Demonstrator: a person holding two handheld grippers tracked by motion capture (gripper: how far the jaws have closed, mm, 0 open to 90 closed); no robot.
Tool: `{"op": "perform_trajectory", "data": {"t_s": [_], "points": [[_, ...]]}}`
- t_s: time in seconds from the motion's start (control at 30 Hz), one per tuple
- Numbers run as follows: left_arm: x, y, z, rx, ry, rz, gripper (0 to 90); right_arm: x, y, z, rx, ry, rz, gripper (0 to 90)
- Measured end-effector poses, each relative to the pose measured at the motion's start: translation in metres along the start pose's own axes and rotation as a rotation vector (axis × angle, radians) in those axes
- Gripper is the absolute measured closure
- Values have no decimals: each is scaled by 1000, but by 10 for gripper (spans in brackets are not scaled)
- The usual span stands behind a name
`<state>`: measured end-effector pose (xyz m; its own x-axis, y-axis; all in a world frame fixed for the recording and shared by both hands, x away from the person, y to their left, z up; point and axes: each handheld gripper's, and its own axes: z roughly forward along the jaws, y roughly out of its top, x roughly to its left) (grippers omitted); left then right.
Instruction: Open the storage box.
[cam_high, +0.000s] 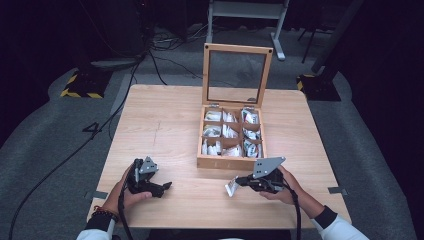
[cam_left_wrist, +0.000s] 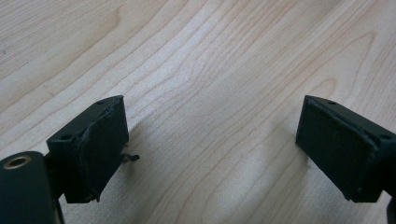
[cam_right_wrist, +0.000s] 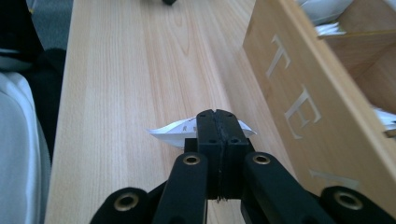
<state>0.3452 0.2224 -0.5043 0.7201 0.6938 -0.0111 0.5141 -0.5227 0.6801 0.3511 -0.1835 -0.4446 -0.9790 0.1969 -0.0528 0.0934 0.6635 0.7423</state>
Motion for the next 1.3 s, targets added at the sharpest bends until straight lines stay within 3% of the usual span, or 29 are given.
{"op": "perform_trajectory", "data": {"t_s": [0.2,0.3,0.5,0.67,0.9,1.07,1.13,1.3], "points": [[0,0,0,0,0,0,98,1,-5,13,27,8,-10,898],[0,0,0,0,0,0,98,0,-10,20,34,12,12,898],[0,0,0,0,0,0,98,-4,-14,21,16,26,37,894],[0,0,0,0,0,0,98,-6,-18,21,34,31,39,879],[0,0,0,0,0,0,98,-6,-25,26,100,20,25,805],[0,0,0,2,0,-1,95,-7,-27,22,93,8,42,718],[0,0,0,3,-2,-2,95,-8,-29,17,80,26,46,661],[0,0,0,3,-2,-3,95,-11,-33,4,55,1,77,603]]}}
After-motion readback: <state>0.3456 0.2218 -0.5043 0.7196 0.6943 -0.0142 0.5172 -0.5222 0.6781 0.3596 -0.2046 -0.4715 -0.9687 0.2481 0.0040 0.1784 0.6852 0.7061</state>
